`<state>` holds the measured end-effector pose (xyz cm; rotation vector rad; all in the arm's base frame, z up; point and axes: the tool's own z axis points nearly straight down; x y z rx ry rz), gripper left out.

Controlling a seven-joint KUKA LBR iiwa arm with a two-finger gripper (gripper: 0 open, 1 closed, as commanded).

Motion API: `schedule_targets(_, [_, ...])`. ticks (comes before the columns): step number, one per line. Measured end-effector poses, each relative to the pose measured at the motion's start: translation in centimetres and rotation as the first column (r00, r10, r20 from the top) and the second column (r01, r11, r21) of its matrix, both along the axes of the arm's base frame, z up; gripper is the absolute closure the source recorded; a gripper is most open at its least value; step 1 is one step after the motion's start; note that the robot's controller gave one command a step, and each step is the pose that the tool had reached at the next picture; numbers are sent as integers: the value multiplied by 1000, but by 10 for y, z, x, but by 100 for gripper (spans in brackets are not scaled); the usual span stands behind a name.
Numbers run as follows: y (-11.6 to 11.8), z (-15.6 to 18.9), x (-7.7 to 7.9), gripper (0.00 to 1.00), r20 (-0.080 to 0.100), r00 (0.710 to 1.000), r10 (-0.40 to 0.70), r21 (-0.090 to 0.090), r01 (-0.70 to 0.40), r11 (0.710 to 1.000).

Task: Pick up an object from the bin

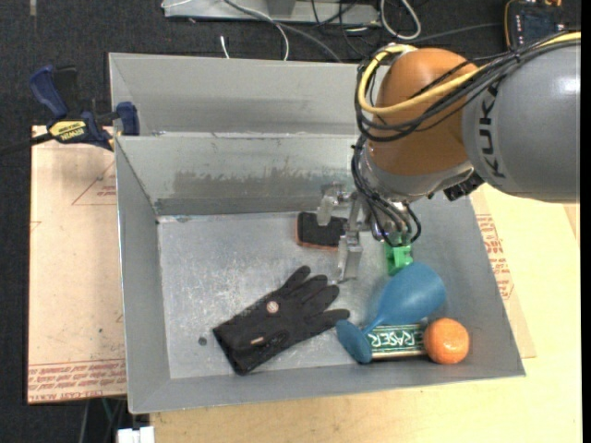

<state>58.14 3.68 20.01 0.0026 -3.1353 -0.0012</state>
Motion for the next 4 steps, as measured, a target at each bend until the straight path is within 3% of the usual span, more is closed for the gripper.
schedule_targets(1, [0, 5, 2, 0, 8, 1000, -2, 0, 2, 1000])
schedule_targets(2, [29, -98, -64, 0, 8, 973, 229, 1, -229, 973])
schedule_targets(3, [37, -57, -66, 0, 19, 923, 384, -3, -384, 923])
schedule_targets(4, [64, -101, -54, 0, 3, 905, 426, 5, -426, 905])
